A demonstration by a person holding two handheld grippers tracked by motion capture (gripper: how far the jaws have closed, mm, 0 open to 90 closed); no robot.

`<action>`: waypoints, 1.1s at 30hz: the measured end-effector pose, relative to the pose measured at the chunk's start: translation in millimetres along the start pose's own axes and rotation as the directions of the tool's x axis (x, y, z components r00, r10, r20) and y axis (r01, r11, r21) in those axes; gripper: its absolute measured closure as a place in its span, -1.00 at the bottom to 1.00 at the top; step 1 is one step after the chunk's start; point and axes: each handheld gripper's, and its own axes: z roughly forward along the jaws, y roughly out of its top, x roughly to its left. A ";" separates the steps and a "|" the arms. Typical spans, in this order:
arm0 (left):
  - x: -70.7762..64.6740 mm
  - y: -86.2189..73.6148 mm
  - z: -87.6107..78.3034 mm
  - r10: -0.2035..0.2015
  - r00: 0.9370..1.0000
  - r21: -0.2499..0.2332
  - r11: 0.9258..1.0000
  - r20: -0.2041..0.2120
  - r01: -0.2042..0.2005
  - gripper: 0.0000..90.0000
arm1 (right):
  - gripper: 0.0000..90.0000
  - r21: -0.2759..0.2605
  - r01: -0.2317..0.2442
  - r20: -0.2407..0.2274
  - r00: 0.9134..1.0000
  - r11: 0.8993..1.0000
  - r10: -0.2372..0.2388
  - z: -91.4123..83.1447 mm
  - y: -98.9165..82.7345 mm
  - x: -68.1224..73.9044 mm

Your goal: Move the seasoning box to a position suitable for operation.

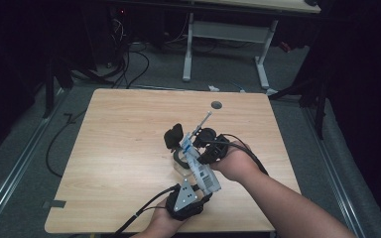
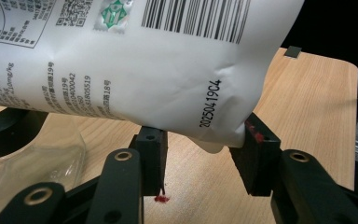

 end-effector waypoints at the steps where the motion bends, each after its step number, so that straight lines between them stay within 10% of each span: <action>1: -0.1 0.0 0.1 0.001 1.000 0.000 1.000 0.000 -0.001 0.30 | 0.99 0.003 -0.001 0.002 1.000 1.000 0.001 0.0 0.3 0.5; 33: -4.2 6.0 2.0 0.036 0.999 0.003 0.999 -0.021 -0.035 0.30 | 0.99 0.010 0.018 0.012 1.000 1.000 -0.018 0.4 6.4 2.7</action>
